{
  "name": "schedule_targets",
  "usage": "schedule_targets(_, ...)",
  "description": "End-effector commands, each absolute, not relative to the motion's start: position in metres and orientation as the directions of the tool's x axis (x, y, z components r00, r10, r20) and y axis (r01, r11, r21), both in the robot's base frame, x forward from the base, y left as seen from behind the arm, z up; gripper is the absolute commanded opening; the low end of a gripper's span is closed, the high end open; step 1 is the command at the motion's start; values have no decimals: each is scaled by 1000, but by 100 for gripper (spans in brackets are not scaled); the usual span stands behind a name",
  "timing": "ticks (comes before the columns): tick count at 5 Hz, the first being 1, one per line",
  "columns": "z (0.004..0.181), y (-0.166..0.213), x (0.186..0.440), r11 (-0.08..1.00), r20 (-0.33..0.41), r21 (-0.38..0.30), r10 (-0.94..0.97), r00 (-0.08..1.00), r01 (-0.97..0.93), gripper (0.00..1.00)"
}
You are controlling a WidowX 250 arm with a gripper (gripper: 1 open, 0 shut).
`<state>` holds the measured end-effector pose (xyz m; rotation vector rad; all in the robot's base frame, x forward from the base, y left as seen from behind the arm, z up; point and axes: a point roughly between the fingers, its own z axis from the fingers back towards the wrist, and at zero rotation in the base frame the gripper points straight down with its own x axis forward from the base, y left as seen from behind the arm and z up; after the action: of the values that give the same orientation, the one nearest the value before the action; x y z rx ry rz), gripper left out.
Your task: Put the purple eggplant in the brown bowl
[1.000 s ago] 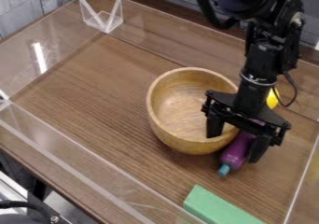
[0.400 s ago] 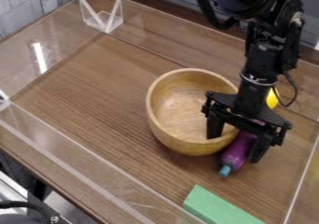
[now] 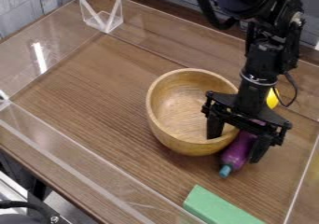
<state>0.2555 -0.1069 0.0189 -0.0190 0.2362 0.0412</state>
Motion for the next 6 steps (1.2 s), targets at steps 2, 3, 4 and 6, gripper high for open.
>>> schedule_targets(2, 9, -118, 246, 999, -275, -18, 23, 961, -29, 100)
schedule_targets(3, 9, -118, 246, 999, -275, -19, 26, 961, -32, 100)
schedule_targets(4, 9, -118, 247, 999, -274, -21, 28, 961, -35, 100)
schedule_targets(6, 9, -120, 245, 999, -279, -18, 33, 960, -39, 100)
